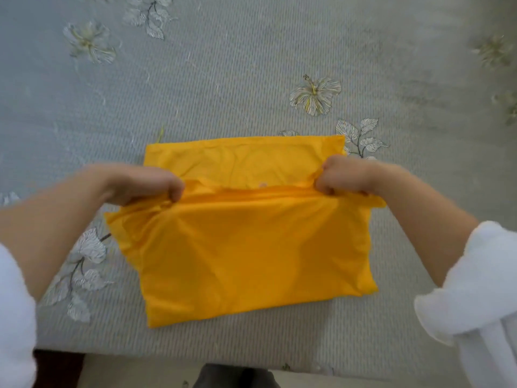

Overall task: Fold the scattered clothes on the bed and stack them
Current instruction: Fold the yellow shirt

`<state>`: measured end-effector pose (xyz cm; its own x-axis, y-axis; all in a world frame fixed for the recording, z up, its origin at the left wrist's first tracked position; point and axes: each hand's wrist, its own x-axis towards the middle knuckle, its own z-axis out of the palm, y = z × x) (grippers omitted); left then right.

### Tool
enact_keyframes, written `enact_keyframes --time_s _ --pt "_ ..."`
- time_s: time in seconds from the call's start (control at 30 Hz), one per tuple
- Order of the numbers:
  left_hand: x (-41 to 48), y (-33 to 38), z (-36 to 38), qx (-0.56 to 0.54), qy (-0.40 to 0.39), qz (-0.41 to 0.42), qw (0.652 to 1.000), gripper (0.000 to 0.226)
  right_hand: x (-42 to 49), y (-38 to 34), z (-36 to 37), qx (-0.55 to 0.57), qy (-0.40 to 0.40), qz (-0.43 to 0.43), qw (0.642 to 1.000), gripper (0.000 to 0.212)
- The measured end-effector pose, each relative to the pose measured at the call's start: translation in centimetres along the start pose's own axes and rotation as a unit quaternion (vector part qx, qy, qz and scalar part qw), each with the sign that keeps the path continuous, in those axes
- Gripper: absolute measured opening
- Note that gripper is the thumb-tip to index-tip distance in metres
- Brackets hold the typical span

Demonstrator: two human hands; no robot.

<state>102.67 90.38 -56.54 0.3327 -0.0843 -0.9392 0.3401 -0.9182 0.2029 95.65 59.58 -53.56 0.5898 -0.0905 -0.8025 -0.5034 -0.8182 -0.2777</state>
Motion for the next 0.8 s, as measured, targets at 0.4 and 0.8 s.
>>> enact_keyframes --time_s 0.4,0.8 --pt "4.1 -6.7 8.5 -0.158 0.491 0.124 0.848 0.058 2.8 7.8 10.2 0.227 0.395 0.037 0.89 0.039" --pt "0.7 -10.2 20.3 -0.261 0.469 -0.061 0.842 0.038 -1.3 15.4 14.4 0.271 0.235 0.098 0.928 0.02"
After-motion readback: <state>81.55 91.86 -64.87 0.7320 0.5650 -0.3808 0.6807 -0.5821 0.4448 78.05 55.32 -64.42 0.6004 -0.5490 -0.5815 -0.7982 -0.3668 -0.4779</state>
